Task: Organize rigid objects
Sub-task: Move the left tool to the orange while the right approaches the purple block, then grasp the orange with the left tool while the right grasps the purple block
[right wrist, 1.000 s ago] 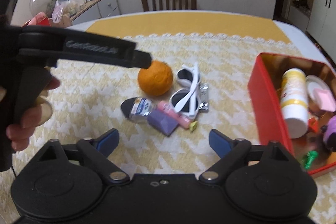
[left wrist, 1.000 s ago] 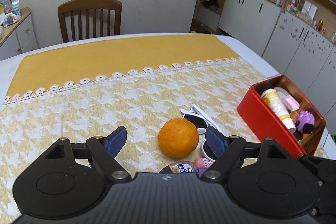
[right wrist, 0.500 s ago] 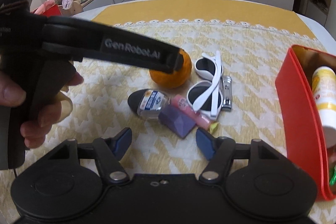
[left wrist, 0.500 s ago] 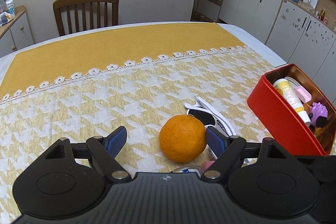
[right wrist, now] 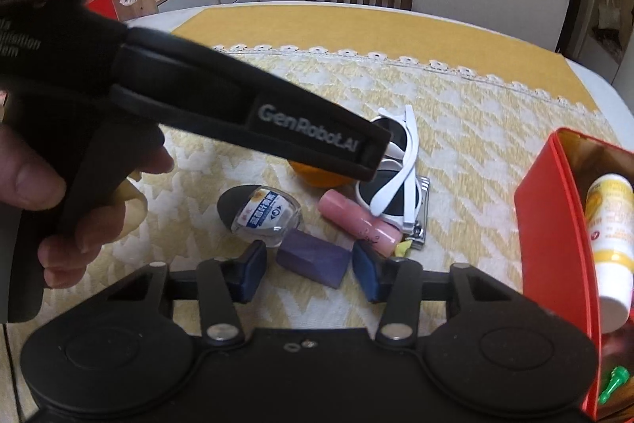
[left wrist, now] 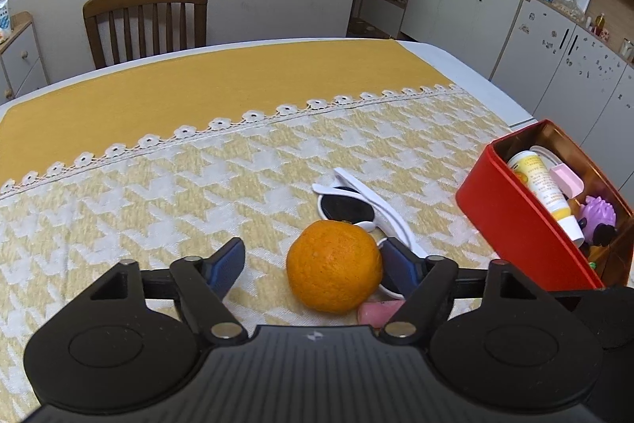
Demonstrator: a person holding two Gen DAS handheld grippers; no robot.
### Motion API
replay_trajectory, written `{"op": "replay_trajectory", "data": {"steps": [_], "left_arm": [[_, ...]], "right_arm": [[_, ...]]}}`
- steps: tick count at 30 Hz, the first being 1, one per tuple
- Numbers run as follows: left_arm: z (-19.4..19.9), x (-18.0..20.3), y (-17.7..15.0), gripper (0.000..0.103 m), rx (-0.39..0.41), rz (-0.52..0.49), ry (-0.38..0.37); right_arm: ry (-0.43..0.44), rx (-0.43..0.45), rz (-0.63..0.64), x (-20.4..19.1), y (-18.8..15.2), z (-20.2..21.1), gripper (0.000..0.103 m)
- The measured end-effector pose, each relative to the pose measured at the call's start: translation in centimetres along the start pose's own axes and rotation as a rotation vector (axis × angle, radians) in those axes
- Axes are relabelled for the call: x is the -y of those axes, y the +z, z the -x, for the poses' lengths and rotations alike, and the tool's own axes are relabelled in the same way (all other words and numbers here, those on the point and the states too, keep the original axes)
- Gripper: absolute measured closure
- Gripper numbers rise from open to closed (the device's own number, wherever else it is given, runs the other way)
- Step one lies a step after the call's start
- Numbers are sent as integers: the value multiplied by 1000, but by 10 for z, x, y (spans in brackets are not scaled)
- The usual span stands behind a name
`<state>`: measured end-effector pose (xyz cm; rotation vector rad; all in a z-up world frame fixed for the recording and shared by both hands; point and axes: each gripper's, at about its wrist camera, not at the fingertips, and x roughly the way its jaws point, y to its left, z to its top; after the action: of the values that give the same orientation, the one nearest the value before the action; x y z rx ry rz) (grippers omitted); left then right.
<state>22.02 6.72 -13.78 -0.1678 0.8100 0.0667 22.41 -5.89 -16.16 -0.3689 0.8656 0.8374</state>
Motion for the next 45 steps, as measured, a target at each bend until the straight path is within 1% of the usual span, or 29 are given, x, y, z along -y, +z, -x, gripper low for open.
{"op": "replay_trajectory", "data": {"steps": [1,3,5,8,10,13,18,22,25,30,37,43,45], "left_arm": [[0,1,0,33,4,-3,-2],[1,3,1,44,10,-10,-13],[1,7,1,51,13,-20,-27],[2,13,-1,52,24,-50,-13],[3,13,-2,52,32,-50,-9],[6,12,-4,53,35,-38,-6],[12,11,-9,53,34,-28,30],[17,8,-11,53,25,5,45],[25,6,-12,54,28,31,55],[37,6,-15,54,33,35,85],[60,10,-13,54,43,75,66],[76,26,-11,54,33,93,33],[80,34,-10,54,36,84,24]], "right_arm": [[-9,1,8,-1,0,0,61],[-13,5,8,-2,-2,2,62],[-12,6,5,-1,-4,4,63],[-16,9,25,-4,-9,8,63],[-12,9,29,-5,-12,11,63],[-11,13,16,-5,-16,17,63],[-11,23,-7,2,-20,31,63],[-15,31,-23,6,-23,44,63],[-20,44,-37,9,-24,57,63],[-41,64,-44,14,-19,75,63],[-56,97,-52,24,-17,103,63],[-62,110,-67,40,-20,119,63],[-68,114,-70,46,-21,124,63]]}}
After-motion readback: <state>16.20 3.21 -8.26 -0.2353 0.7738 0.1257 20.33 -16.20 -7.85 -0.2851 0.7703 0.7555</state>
